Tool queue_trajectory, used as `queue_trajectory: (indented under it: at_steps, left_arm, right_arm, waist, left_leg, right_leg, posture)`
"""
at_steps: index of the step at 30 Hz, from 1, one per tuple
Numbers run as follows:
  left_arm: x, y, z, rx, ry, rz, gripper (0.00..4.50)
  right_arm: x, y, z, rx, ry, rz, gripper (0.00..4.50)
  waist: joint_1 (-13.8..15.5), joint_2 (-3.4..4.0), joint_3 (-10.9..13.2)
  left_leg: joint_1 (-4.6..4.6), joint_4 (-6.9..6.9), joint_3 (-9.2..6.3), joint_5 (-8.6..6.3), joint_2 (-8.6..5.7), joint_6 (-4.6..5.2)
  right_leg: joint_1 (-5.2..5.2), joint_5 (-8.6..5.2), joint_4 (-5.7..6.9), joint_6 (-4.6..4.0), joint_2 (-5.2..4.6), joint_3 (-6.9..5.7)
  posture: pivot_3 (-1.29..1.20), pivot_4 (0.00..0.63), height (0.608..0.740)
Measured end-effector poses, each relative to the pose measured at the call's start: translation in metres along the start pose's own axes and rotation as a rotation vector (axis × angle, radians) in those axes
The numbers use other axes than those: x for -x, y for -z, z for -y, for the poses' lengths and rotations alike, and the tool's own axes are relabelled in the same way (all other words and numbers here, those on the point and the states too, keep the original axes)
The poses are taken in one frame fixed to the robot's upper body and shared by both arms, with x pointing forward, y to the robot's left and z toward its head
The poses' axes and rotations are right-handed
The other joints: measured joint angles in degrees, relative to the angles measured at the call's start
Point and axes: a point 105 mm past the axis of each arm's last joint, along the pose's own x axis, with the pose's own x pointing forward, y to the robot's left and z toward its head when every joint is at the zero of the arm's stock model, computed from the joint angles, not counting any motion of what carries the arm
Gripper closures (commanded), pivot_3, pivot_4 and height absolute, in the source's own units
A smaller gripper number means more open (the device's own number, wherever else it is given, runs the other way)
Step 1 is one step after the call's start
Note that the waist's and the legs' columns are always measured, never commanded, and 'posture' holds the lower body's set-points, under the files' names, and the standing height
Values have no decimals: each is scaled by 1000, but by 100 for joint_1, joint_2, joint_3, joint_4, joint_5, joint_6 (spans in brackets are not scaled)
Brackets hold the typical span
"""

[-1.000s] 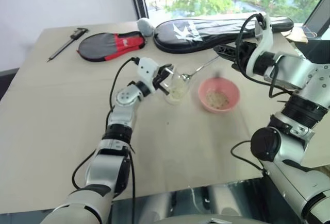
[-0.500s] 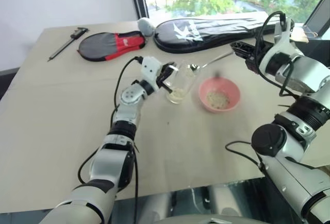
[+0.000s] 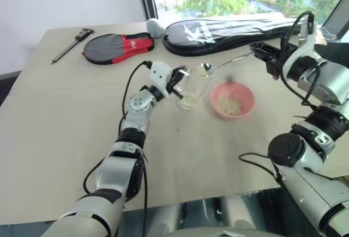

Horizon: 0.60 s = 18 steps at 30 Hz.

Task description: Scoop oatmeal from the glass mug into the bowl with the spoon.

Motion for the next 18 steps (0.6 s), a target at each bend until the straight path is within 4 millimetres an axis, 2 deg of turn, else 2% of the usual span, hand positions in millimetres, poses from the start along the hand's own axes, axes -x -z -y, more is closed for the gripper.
queue_trajectory:
  at_steps: [15,18]
  left_arm:
    - [2,2,3,-13,10,25,4371]
    - [4,1,0,-28,3,28,4371]
  right_arm:
    - [28,-18,-1,-45,28,70,4500]
    - [36,-21,7,-40,60,93,4500]
  waist:
    - [7,-1,0]
    - [20,-1,0]
  left_leg:
    - [-5,21,21,-14,2,39]
    - [-6,23,30,-15,1,44]
  right_leg:
    - [5,12,-2,20,5,7]
    - [5,16,-7,27,5,7]
  posture:
    - [0,150,740]
    - [0,150,740]
